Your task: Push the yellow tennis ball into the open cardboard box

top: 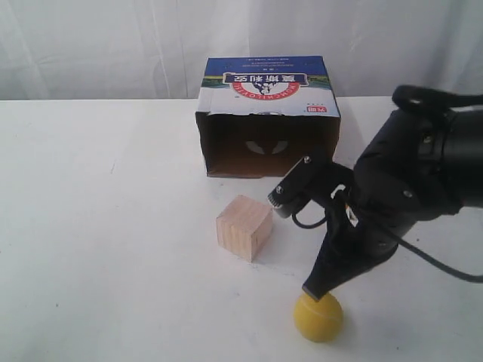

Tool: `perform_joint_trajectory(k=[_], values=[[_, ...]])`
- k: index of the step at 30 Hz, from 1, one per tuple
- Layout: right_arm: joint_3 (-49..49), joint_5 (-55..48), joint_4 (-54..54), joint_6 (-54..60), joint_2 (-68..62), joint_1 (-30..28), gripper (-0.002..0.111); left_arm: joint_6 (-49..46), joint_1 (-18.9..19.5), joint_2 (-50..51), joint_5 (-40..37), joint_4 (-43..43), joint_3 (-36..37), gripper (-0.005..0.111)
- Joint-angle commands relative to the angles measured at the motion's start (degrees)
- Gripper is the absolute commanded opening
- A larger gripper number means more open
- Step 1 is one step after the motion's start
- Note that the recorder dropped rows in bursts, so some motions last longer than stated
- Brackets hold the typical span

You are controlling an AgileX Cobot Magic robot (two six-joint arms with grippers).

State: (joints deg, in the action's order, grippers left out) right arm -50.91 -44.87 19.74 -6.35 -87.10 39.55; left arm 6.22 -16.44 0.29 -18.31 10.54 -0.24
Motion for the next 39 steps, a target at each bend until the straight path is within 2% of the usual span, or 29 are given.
perform_joint_trajectory(k=[1,5,9,19,23,32,39], values=[[-3.1,-3.4,-1.8,0.6,3.0,-0.6,0.0,-0.1,-0.3,-0.3,-0.6,0.3,0.2,0.0],[-2.8,-3.5,-10.7,5.2,4.3,0.5,0.0,-0.1,-0.3,-0.3,-0.6,0.3,0.2,0.0],[-1.3,-1.6,-10.8,5.2,3.5,1.2,0.0,-0.1,-0.3,-0.3,-0.6,0.3,0.2,0.0],[2.8,1.6,-4.1,3.1,-2.3,-1.0,0.0,-0.1,-0.3,-0.3,-0.6,0.3,0.2,0.0],[2.8,2.2,-4.1,3.1,-5.0,-3.0,0.0,-0.1,-0.3,-0.3,-0.6,0.3,0.2,0.0],[2.8,5.7,-3.7,3.1,-5.5,-3.1,0.0,-0.1,-0.3,-0.3,-0.6,0.3,0.2,0.0],[-0.6,9.0,1.0,2.5,-5.5,-3.1,0.0,-0.1,-0.3,-0.3,-0.6,0.3,0.2,0.0]])
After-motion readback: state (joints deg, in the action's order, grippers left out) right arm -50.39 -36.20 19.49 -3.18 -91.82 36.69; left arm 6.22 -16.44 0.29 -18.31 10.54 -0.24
